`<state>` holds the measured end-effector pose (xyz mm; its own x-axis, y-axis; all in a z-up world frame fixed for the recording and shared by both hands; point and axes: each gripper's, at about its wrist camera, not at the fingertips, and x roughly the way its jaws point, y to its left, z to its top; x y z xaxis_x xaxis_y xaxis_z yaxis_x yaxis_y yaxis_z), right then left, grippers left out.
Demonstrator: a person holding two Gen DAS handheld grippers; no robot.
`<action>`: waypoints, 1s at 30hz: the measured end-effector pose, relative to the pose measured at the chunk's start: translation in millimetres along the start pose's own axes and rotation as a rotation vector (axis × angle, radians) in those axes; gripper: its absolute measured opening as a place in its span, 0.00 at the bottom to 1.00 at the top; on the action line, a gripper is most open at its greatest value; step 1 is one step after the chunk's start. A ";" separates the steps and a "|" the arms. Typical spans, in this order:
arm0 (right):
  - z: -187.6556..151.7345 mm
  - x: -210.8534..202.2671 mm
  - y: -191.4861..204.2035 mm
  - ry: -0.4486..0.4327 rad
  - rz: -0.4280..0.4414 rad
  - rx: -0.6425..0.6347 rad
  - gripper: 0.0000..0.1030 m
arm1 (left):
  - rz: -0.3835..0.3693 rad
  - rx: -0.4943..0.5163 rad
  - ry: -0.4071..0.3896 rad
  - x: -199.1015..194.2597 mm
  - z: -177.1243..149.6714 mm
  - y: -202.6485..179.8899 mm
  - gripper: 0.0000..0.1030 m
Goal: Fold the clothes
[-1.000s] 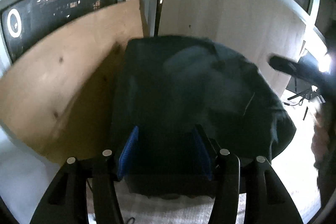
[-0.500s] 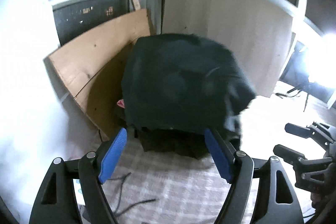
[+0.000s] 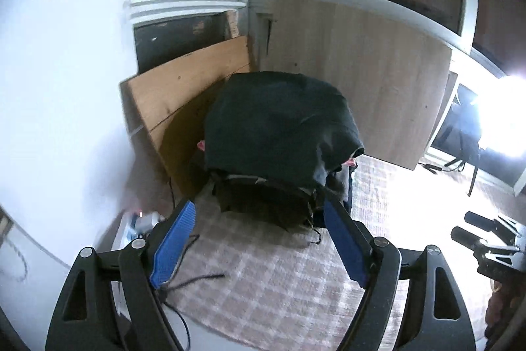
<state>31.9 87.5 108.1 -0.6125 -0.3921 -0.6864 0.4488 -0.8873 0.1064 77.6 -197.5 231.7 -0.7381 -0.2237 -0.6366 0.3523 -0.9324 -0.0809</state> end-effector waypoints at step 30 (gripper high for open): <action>-19.8 -14.7 -35.4 0.010 0.014 -0.018 0.57 | 0.039 -0.086 -0.012 -33.3 -23.3 -20.8 0.77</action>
<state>38.0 129.5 100.2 -0.5994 -0.4014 -0.6925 0.4687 -0.8773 0.1029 108.3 -164.0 236.6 -0.7294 -0.2630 -0.6315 0.4284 -0.8954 -0.1219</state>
